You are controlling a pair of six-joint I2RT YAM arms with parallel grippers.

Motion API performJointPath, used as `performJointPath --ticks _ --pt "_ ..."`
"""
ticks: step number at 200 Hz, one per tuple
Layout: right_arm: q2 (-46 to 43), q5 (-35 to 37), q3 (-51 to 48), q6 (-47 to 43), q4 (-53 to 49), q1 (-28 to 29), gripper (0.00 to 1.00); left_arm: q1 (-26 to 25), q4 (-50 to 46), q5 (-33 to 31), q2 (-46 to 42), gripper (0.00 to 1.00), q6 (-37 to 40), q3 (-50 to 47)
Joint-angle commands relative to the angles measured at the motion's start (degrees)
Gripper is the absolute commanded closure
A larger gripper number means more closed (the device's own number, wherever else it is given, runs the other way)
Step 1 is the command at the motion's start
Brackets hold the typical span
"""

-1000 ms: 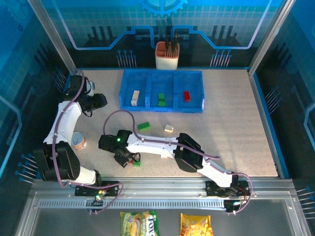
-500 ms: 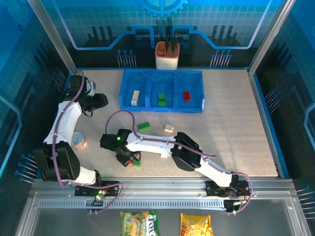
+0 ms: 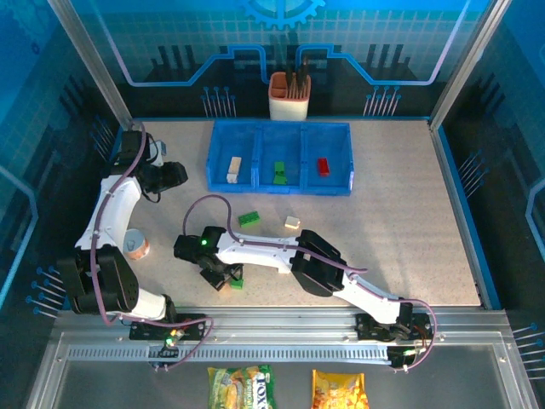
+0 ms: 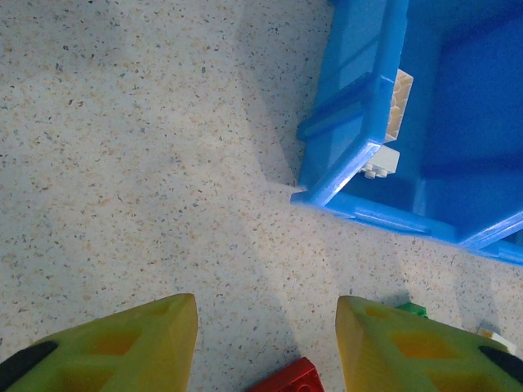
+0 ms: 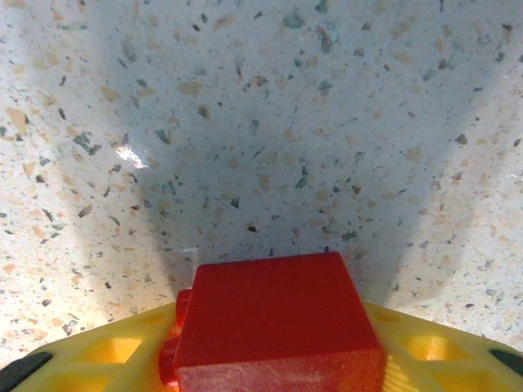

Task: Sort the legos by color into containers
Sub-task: Pick up the lego from the bottom-center of the table.

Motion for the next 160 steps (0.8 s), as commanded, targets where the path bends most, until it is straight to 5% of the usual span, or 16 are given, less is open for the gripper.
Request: performJointPath --ticks 1,96,160 --pt "1.33 -0.53 0.21 0.28 -0.60 -0.29 0.49 0.25 0.32 1.62 -0.61 0.51 -0.97 -0.46" --pt "-3.76 -1.06 -3.08 2.02 1.90 -5.09 0.54 0.28 0.30 1.75 -0.34 0.50 -0.79 -0.45" --pt "-16.24 -0.49 -19.77 3.13 6.89 -12.99 0.54 0.23 0.26 1.90 0.07 0.50 -0.85 -0.36"
